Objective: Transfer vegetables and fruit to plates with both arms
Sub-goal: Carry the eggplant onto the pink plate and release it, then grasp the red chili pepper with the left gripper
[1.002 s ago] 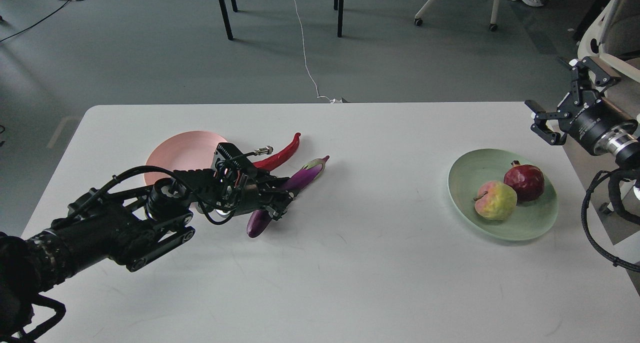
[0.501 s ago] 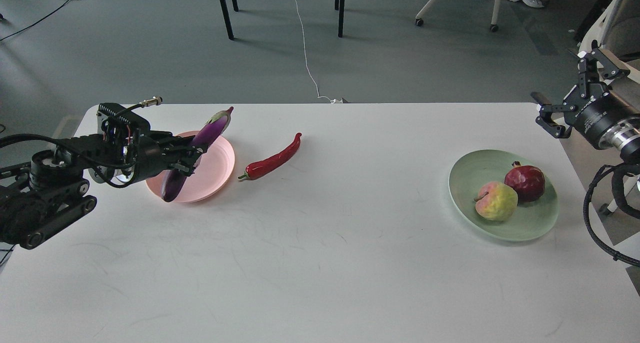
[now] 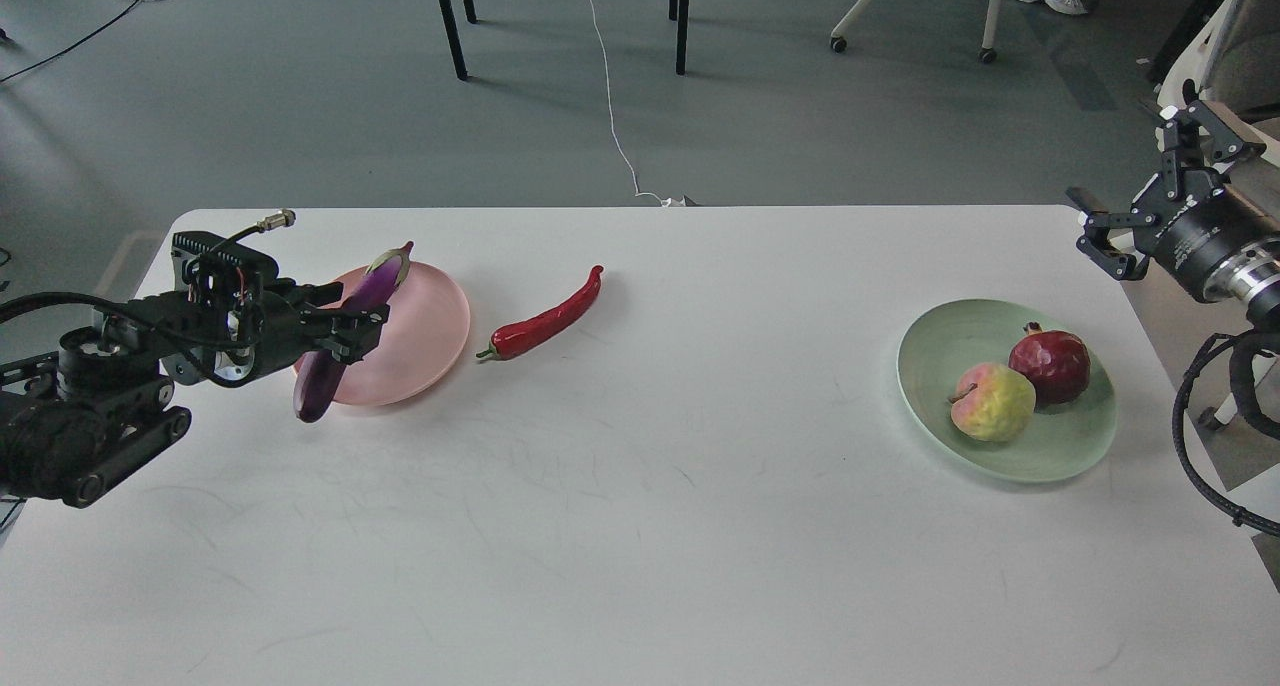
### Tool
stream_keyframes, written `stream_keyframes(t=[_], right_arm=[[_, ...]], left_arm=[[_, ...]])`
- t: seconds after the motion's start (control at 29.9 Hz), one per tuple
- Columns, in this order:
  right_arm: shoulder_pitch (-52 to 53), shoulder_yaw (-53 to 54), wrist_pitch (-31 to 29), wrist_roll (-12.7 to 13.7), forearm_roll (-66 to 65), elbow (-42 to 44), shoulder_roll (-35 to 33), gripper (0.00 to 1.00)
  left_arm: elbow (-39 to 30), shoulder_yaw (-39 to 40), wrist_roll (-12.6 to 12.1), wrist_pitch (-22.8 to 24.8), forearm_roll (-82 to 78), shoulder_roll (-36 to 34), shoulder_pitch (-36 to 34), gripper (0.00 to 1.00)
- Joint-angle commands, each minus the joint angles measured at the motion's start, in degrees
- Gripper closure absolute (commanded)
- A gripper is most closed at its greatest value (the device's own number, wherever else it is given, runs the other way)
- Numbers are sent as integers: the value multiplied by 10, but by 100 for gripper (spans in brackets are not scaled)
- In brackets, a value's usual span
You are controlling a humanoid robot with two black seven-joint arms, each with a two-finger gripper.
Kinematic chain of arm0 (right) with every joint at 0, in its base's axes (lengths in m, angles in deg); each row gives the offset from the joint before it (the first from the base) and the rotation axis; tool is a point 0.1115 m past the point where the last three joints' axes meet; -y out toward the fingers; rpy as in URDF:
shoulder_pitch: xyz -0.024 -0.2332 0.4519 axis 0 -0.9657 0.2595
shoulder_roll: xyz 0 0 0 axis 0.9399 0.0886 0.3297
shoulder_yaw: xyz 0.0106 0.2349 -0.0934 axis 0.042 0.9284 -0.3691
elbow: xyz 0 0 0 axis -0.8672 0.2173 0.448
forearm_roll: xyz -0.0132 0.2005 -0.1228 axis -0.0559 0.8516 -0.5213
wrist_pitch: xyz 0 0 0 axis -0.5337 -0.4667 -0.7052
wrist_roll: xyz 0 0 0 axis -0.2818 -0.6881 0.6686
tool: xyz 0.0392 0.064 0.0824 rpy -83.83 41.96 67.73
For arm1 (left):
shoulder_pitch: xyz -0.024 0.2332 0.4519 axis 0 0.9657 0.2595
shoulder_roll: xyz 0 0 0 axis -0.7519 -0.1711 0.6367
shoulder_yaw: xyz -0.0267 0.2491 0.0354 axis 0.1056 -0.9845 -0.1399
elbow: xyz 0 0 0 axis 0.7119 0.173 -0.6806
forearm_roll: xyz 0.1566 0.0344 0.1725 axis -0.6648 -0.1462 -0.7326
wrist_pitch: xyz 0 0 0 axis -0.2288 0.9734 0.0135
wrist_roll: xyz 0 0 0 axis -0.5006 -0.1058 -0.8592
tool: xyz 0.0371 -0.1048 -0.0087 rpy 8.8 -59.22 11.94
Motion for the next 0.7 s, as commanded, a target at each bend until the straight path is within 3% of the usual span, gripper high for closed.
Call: stream_keyframes(t=[0.0, 0.13, 0.27, 0.67], right_arm=[[-1, 0, 1, -1, 0, 0, 3, 2], [-2, 0, 1, -2, 0, 2, 5, 2], [-2, 1, 1, -2, 0, 1, 5, 2], [-2, 10, -2, -5, 0, -1, -1, 2]], left_arm=[[-6, 1, 0, -1, 2, 3, -13, 25], [-17, 0, -1, 2, -1, 11, -70, 24], [-18, -1, -1, 4, -6, 68, -108, 24], [35, -114, -3, -4, -9, 219, -97, 24]])
